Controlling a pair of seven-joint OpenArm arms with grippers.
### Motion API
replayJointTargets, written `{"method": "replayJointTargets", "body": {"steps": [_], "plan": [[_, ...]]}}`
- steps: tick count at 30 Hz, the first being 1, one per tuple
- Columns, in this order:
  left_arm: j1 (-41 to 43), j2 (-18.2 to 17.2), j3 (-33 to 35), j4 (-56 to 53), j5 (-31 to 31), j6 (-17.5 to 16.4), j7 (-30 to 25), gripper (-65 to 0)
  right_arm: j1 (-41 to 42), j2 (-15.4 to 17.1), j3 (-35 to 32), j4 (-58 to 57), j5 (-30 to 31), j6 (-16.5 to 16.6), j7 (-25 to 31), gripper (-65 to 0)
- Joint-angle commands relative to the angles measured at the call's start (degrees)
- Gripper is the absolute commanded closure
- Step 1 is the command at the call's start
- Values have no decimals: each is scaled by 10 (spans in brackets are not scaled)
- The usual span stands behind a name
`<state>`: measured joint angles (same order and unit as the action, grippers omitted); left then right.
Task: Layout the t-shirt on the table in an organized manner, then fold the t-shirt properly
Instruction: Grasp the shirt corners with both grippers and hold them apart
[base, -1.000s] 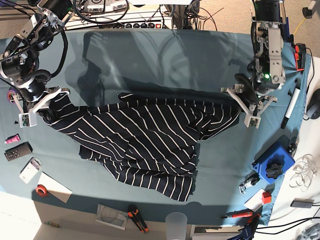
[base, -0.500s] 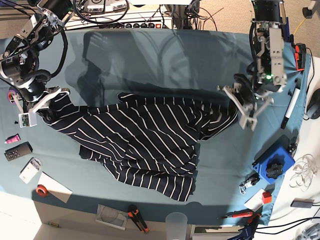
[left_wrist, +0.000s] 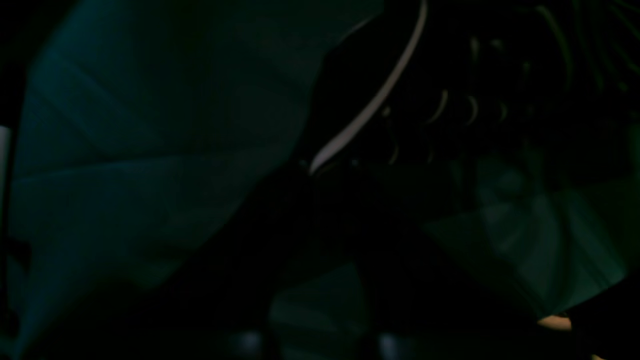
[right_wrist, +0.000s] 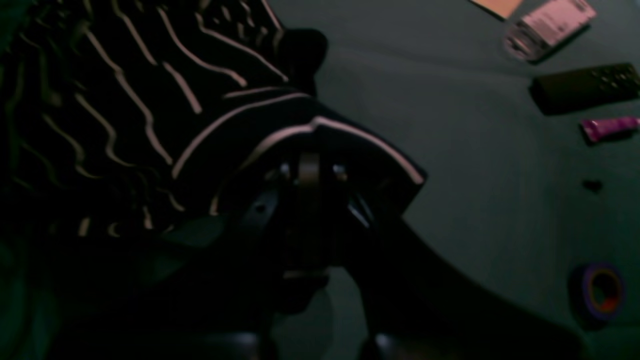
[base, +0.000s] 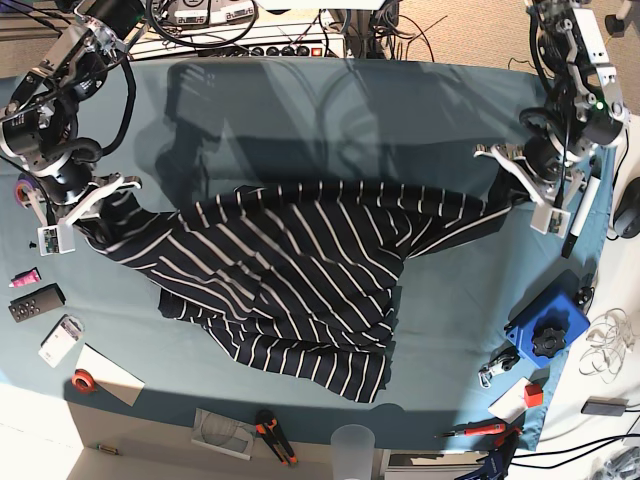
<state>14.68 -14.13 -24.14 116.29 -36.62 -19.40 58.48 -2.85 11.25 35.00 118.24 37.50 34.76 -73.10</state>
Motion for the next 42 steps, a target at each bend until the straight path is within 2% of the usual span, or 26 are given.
{"method": "replayJointTargets", "body": {"steps": [1, 3, 4, 17, 21, 25, 28, 29, 32, 34, 37, 40, 42], "plan": [[-2, -5, -4, 10, -7, -2, -18, -127, 6, 8, 3, 9, 6, 2, 15, 0], [-2, -5, -4, 10, -7, -2, -36, -246, 6, 8, 3, 9, 6, 2, 13, 0], [-2, -5, -4, 9, -7, -2, -43, -269, 6, 8, 3, 9, 6, 2, 11, 0], [-2, -5, -4, 5, 10, -2, -37, -271, 6, 8, 3, 9, 6, 2, 6, 0], [-2, -5, -4, -25, 87, 0, -89, -271, 6, 8, 3, 9, 6, 2, 5, 0], [-2, -5, -4, -42, 153, 53, -129, -271, 6, 8, 3, 9, 6, 2, 6, 0], [-3, -1, -4, -42, 160, 64, -133, -271, 6, 8, 3, 9, 6, 2, 6, 0], [-2, 0, -4, -42, 159, 59, -136, -284, 6, 8, 3, 9, 6, 2, 6, 0], [-2, 0, -4, -42, 158, 41, -135, -426, 6, 8, 3, 9, 4, 2, 6, 0], [-2, 0, -4, -42, 149, 51, -134, -478, 6, 8, 3, 9, 4, 2, 6, 0], [-4, 0, -4, -42, 117, 115, -89, -475, 6, 8, 3, 9, 4, 2, 6, 0], [-14, 0, -4, -51, 118, 121, -13, -409, 6, 8, 3, 9, 5, 2, 6, 0], [-19, 0, -4, -71, 117, 112, -10, -388, 6, 8, 3, 9, 4, 2, 6, 0]]}}
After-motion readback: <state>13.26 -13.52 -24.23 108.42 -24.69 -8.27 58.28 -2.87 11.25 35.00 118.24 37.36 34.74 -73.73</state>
